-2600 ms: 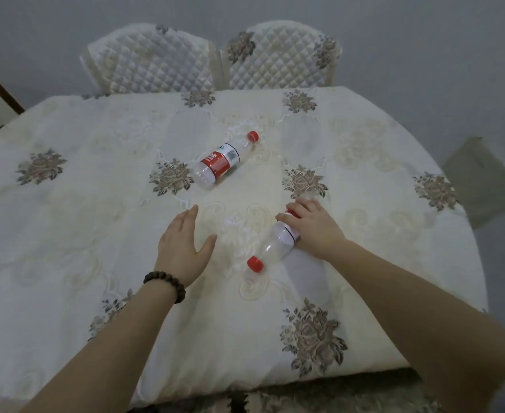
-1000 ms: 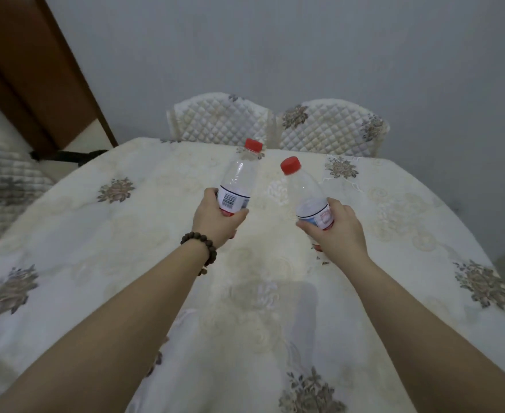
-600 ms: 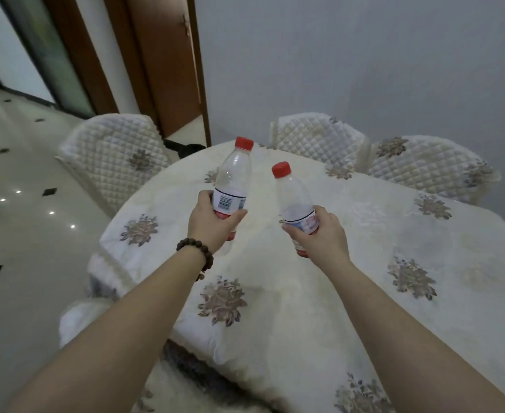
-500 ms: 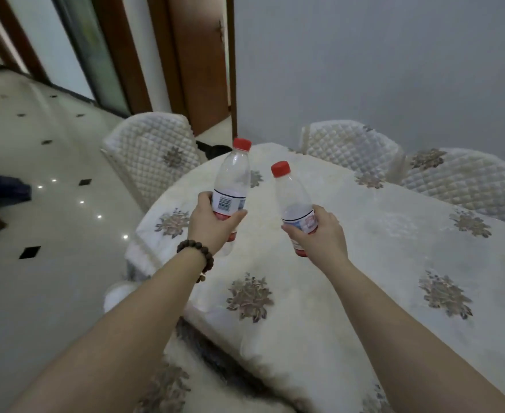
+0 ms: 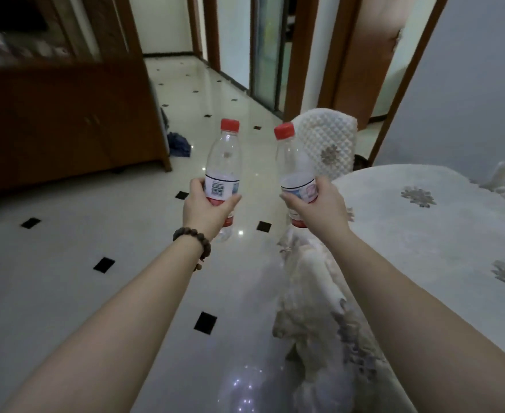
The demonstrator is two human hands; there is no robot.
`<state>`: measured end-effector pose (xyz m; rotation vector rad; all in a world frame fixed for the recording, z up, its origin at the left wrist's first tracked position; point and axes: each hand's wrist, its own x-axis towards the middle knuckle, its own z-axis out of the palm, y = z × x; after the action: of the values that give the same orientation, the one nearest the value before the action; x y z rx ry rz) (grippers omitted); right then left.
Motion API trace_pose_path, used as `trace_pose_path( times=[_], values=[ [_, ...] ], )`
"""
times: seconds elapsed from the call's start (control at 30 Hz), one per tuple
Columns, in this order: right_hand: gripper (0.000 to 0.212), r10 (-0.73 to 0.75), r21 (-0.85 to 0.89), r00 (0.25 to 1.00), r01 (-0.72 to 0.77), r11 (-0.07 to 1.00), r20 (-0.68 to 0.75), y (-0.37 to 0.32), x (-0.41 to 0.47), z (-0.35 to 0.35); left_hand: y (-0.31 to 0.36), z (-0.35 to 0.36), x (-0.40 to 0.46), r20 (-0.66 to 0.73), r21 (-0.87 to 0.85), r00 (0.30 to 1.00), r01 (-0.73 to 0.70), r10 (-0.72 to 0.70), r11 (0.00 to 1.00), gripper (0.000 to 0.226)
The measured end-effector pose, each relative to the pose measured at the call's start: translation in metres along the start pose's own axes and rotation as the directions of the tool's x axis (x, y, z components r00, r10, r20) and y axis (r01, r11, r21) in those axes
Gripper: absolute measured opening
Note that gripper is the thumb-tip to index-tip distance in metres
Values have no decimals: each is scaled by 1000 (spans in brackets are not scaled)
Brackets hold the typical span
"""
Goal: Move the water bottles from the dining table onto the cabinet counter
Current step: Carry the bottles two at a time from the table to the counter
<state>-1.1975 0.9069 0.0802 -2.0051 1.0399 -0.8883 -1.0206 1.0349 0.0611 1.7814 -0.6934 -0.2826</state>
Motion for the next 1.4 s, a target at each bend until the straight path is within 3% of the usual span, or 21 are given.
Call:
trace_pose_path(
  times=[0.33,0.67,1.1,1.4],
  values=[
    [54,-152,129,947,120,984,283,-113,-32,196,-95,-204,-4,-354,42,925,163,-138,986,67],
    [52,-236,178,864,174,969,444,-157,-19,325,-154,-285,24,-517,0,832,232,-199,973,62],
    [47,-174,173,868,104,979,464,-173,175,487,-211,-317,256,-568,-30,786,279,-246,960,58],
    [54,-242,171,806,177,969,541,-227,267,605,-240,-367,377,-648,-83,706,306,-284,949,61]
  ],
)
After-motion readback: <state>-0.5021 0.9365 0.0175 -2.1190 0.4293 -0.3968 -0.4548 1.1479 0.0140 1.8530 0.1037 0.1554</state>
